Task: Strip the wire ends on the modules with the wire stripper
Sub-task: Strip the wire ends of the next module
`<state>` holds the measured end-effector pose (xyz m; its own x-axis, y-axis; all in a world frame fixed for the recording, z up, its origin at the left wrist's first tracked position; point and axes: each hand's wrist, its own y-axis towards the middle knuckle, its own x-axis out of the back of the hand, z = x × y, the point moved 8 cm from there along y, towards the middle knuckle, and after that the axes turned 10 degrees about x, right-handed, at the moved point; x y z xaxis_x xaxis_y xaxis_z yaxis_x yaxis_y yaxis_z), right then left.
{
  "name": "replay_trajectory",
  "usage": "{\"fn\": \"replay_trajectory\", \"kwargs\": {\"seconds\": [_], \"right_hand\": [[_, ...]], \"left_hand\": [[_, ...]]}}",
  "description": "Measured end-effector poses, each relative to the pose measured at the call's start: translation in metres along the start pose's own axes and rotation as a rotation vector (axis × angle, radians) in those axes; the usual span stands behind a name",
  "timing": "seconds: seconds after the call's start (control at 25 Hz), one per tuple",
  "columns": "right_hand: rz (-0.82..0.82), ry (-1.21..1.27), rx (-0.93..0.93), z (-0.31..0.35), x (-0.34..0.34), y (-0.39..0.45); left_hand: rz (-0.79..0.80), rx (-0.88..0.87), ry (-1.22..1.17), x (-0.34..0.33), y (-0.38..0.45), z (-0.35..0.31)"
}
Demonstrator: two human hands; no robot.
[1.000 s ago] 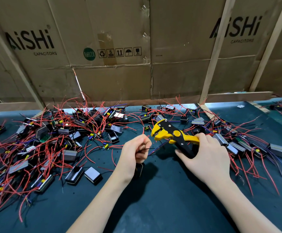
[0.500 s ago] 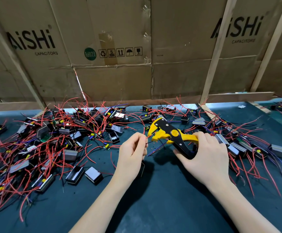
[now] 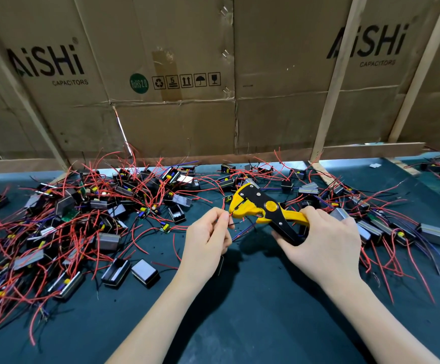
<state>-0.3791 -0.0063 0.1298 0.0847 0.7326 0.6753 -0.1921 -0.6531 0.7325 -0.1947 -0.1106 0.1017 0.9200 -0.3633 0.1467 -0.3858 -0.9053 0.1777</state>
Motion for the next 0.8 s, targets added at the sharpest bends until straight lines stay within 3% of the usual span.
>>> {"fn": "replay_trajectory", "kwargs": {"seconds": [0.32,0.56,0.68,0.8], "right_hand": [[0.078,-0.012,-0.038,0.0,-0.001,-0.001],[-0.014,-0.015,-0.041,-0.004,-0.002,-0.002],[-0.016,0.032,-0.113,-0.015,-0.004,-0.001],[-0.006,0.205,-0.214,-0.024,-0.005,-0.002]], "left_hand": [[0.03,0.009,-0.002,0.0,-0.001,-0.001],[0.03,0.033,-0.012,0.0,0.001,0.001],[0.116,0.058,-0.074,0.0,0.002,-0.003],[0.165,-0.125,0.256,0.009,-0.001,-0.018]]}}
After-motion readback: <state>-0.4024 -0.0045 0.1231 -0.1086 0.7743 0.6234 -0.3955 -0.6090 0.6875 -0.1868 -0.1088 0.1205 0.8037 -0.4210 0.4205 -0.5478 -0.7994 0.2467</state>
